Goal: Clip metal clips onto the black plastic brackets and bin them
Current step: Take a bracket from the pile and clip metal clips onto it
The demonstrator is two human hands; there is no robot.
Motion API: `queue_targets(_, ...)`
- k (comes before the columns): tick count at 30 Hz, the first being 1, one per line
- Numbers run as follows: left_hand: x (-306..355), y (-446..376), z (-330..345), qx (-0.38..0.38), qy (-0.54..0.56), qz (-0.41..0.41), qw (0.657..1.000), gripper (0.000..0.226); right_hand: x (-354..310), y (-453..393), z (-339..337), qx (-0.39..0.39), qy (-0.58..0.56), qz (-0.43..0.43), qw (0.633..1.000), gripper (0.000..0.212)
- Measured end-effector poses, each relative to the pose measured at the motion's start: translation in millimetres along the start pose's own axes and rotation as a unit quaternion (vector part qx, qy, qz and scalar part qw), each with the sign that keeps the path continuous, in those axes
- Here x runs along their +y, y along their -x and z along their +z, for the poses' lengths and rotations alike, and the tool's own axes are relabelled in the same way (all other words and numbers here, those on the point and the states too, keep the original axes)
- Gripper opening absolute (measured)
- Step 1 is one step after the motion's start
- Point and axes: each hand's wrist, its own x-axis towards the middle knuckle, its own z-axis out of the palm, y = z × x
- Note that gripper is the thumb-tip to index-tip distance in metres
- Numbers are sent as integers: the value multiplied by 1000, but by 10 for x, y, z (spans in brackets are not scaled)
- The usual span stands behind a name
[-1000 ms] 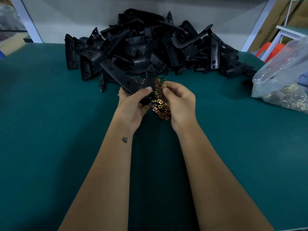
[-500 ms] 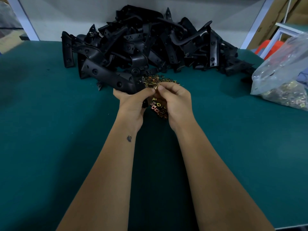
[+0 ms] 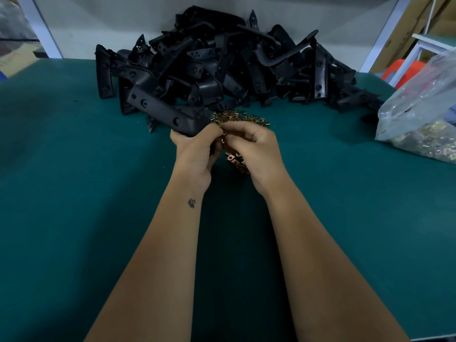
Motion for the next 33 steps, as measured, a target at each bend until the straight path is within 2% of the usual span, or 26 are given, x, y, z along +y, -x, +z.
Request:
queue_targets(11, 13, 0, -19, -9, -5, -4, 1000, 50, 31, -15, -70, -3, 37, -12, 999, 23)
queue_targets(22, 39, -7, -38, -15, 12, -33, 999, 45, 39, -37, -106, -22, -13, 0, 1000, 23)
queue_targets(33, 26, -13, -34, -9, 8, -29, 999, 42, 29, -22, -92, 3, 27, -34, 999, 27)
